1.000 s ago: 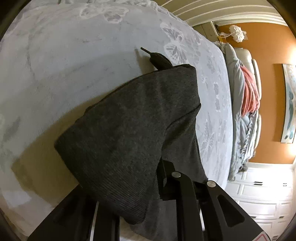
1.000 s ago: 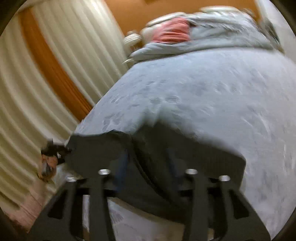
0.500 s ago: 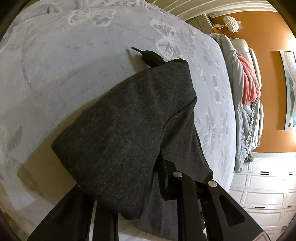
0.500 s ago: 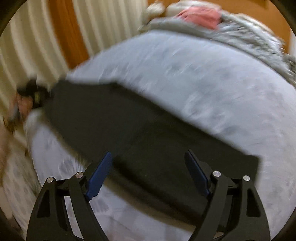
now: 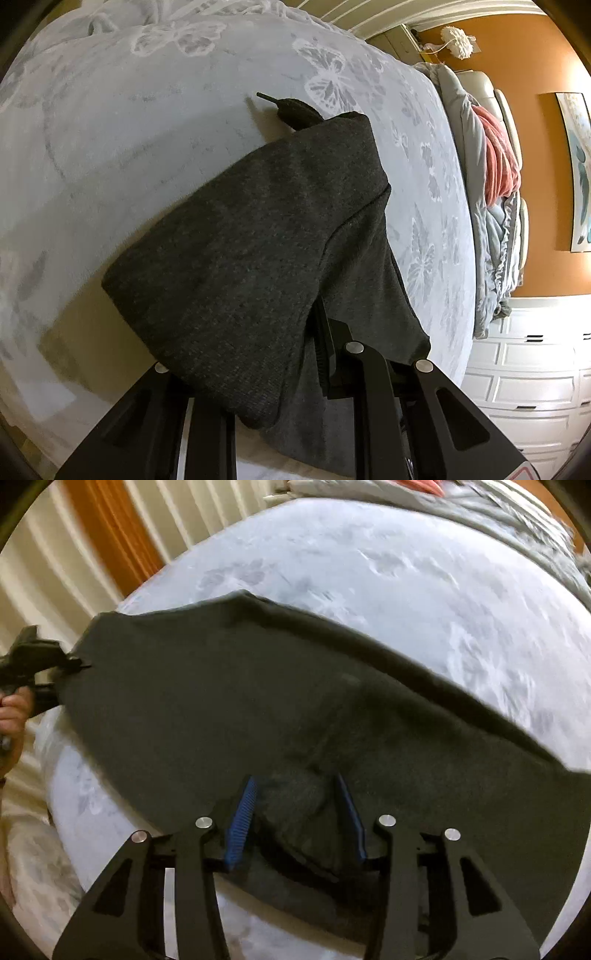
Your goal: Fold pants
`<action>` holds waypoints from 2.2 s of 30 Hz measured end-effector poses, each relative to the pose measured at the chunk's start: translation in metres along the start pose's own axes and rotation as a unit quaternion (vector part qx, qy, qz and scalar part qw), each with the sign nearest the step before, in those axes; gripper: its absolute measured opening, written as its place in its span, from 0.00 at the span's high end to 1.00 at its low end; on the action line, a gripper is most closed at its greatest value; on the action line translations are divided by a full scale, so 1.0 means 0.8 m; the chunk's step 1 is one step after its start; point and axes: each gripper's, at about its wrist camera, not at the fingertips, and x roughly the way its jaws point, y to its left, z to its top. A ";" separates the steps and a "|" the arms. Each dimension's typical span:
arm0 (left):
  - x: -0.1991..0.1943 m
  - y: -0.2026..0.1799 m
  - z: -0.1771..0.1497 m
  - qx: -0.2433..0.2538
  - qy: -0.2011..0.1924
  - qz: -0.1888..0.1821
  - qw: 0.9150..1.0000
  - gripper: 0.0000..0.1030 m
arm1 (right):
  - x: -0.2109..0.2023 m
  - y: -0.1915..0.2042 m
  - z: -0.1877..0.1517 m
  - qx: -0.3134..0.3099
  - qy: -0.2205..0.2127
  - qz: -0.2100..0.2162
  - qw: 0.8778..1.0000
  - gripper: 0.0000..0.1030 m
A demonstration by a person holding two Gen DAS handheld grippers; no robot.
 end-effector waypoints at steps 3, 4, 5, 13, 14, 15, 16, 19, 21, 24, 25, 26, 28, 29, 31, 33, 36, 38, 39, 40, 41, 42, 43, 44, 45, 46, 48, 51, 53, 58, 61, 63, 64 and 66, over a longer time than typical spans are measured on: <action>-0.008 -0.001 -0.002 -0.010 -0.004 -0.018 1.000 0.85 | -0.049 -0.024 0.009 0.039 -0.048 0.018 0.998 0.33; -0.012 -0.003 -0.004 -0.006 -0.011 -0.022 1.000 0.88 | -0.077 -0.041 0.010 0.060 -0.084 0.020 0.994 0.21; -0.020 -0.011 -0.008 0.005 -0.024 -0.027 0.999 0.91 | -0.102 -0.058 0.011 0.078 -0.115 0.014 0.990 0.17; -0.104 -0.203 -0.209 0.352 -0.086 -0.141 0.921 0.93 | -0.201 -0.184 -0.023 0.170 -0.201 -0.109 0.959 0.16; -0.093 -0.225 -0.245 0.397 -0.067 -0.156 0.902 0.90 | -0.207 -0.195 -0.029 0.179 -0.203 -0.111 0.956 0.16; -0.077 -0.241 -0.275 0.431 -0.043 -0.161 0.887 0.85 | -0.206 -0.203 -0.028 0.184 -0.203 -0.111 0.955 0.16; -0.050 -0.255 -0.309 0.465 -0.004 -0.160 0.870 0.70 | -0.207 -0.212 -0.030 0.192 -0.200 -0.111 0.954 0.16; 0.015 -0.262 -0.359 0.494 0.071 -0.103 0.861 0.45 | -0.196 -0.222 -0.038 0.205 -0.184 -0.104 0.956 0.16; 0.027 -0.257 -0.355 0.469 0.096 -0.110 0.871 0.44 | -0.186 -0.215 -0.040 0.205 -0.168 -0.078 0.961 0.14; 0.005 -0.251 -0.321 0.415 0.086 -0.157 0.892 0.25 | -0.167 -0.200 -0.046 0.189 -0.144 -0.039 0.971 0.14; -0.010 -0.249 -0.307 0.399 0.062 -0.170 0.899 0.21 | -0.160 -0.196 -0.047 0.183 -0.134 -0.028 0.973 0.14; -0.020 -0.247 -0.295 0.388 0.040 -0.175 0.904 0.19 | -0.152 -0.192 -0.048 0.176 -0.121 -0.018 0.977 0.14; -0.037 -0.245 -0.273 0.377 -0.019 -0.156 0.913 0.19 | -0.132 -0.184 -0.050 0.172 -0.092 0.000 0.981 0.14; -0.044 -0.241 -0.265 0.375 -0.042 -0.144 0.915 0.19 | -0.122 -0.182 -0.051 0.175 -0.081 0.010 0.981 0.14; -0.051 -0.239 -0.254 0.372 -0.078 -0.119 0.917 0.19 | -0.105 -0.179 -0.054 0.190 -0.063 0.035 0.979 0.14; -0.054 -0.236 -0.249 0.370 -0.092 -0.106 0.918 0.19 | -0.078 -0.175 -0.056 0.205 -0.031 0.058 0.977 0.14; -0.050 -0.237 -0.251 0.373 -0.084 -0.099 0.919 0.19 | -0.051 -0.163 -0.055 0.204 -0.018 0.052 0.977 0.40; -0.048 -0.237 -0.257 0.382 -0.078 -0.092 0.916 0.19 | -0.054 -0.142 -0.042 0.160 -0.031 0.035 0.986 0.78; -0.050 -0.236 -0.261 0.386 -0.080 -0.090 0.914 0.19 | -0.067 -0.135 -0.035 0.155 -0.044 0.035 0.986 0.84; -0.053 -0.233 -0.263 0.392 -0.083 -0.088 0.912 0.19 | -0.098 -0.124 -0.025 0.136 -0.079 0.048 0.986 0.84; -0.054 -0.232 -0.265 0.396 -0.085 -0.088 0.910 0.19 | -0.124 -0.113 -0.019 0.113 -0.104 0.051 0.987 0.84; -0.055 -0.232 -0.268 0.399 -0.084 -0.087 0.909 0.19 | -0.161 -0.101 -0.015 0.083 -0.139 0.039 0.986 0.84; -0.052 -0.233 -0.270 0.403 -0.079 -0.085 0.908 0.19 | -0.178 -0.098 -0.014 0.072 -0.157 0.026 0.985 0.82; -0.045 -0.233 -0.270 0.406 -0.072 -0.082 0.907 0.17 | -0.192 -0.103 -0.016 0.063 -0.173 -0.007 0.983 0.79; -0.039 -0.234 -0.274 0.409 -0.065 -0.075 0.907 0.17 | -0.187 -0.116 -0.018 0.063 -0.166 -0.039 0.983 0.69; -0.028 -0.233 -0.277 0.415 -0.055 -0.059 0.906 0.17 | -0.170 -0.136 -0.021 0.075 -0.140 -0.065 0.985 0.51; -0.007 -0.230 -0.282 0.418 -0.039 -0.032 0.907 0.17 | -0.112 -0.196 -0.039 0.145 -0.042 -0.124 0.981 0.47; 0.027 -0.221 -0.282 0.400 0.002 0.000 0.916 0.17 | -0.107 -0.235 -0.063 0.204 -0.018 -0.096 0.974 0.47; 0.049 -0.212 -0.278 0.374 0.036 0.009 0.927 0.17 | -0.131 -0.235 -0.070 0.205 -0.049 -0.074 0.975 0.47; 0.094 -0.196 -0.275 0.333 0.088 0.025 0.938 0.17 | -0.120 -0.227 -0.083 0.208 -0.033 -0.001 0.977 0.47; 0.111 -0.189 -0.283 0.327 0.112 0.014 0.938 0.20 | -0.088 -0.214 -0.083 0.202 -0.013 0.001 0.979 0.73; 0.105 -0.196 -0.291 0.350 0.101 0.003 0.931 0.49 | -0.096 -0.197 -0.074 0.170 -0.024 -0.018 0.985 0.82; 0.098 -0.200 -0.295 0.366 0.097 0.007 0.926 0.56 | -0.110 -0.187 -0.070 0.152 -0.038 -0.027 0.987 0.85; 0.083 -0.204 -0.298 0.379 0.086 -0.005 0.921 0.56 | -0.144 -0.177 -0.069 0.135 -0.068 -0.019 0.988 0.85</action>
